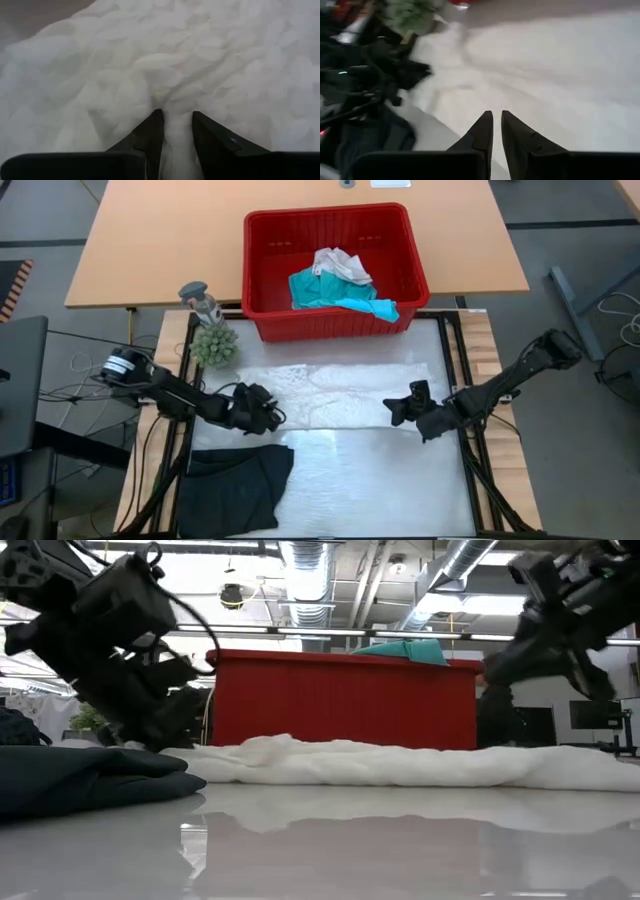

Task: Fold Laundry from Bin
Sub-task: Fold the white dress

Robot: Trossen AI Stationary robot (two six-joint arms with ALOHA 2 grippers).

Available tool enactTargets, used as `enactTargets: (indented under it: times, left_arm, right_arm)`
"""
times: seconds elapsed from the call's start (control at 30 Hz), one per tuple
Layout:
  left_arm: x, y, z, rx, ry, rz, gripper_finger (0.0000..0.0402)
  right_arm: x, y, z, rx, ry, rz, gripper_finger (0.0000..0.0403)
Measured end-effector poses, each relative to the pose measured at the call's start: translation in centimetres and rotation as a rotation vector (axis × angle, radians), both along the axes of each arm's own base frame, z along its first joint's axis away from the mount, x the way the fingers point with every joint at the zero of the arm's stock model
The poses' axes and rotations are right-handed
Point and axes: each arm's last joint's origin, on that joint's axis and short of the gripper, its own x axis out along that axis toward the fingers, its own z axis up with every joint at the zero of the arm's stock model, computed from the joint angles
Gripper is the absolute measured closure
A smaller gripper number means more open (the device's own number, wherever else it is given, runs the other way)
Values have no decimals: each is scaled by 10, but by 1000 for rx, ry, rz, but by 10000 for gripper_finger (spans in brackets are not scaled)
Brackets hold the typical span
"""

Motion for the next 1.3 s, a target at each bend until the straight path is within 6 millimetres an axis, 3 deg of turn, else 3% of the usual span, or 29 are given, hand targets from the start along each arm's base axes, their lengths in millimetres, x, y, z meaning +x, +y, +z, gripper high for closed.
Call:
enactTargets:
  times: [0.2, 0.37, 0.57, 0.73, 0.9, 1.03, 1.17, 1.3]
  left_arm:
    - [-24, -9, 2, -25, 13, -1, 311]
    - [-37, -14, 15, -101, 14, -33, 311]
    - [-46, -15, 45, -243, -98, -119, 311]
    - [-56, -12, 72, -328, -239, -179, 295]
    - [-64, -9, 100, -367, -478, -211, 266]
    - [-62, -9, 129, -362, -753, -268, 242]
    - [-58, -8, 154, -396, -1013, -256, 230]
    - [-53, -5, 161, -388, -1107, -224, 230]
  right_arm:
    - [-14, -6, -12, 138, 73, -156, 337]
    - [-25, -15, -22, 278, 208, -267, 342]
    - [-18, -20, -9, 197, 227, -226, 355]
    - [-4, -19, 2, 75, 213, -78, 342]
    - [2, -16, 7, 38, 177, 4, 306]
    - [4, -12, 9, 59, 146, 32, 249]
    - [7, 4, 10, 190, 106, 151, 184]
    - [5, 27, -1, 337, 115, 132, 159]
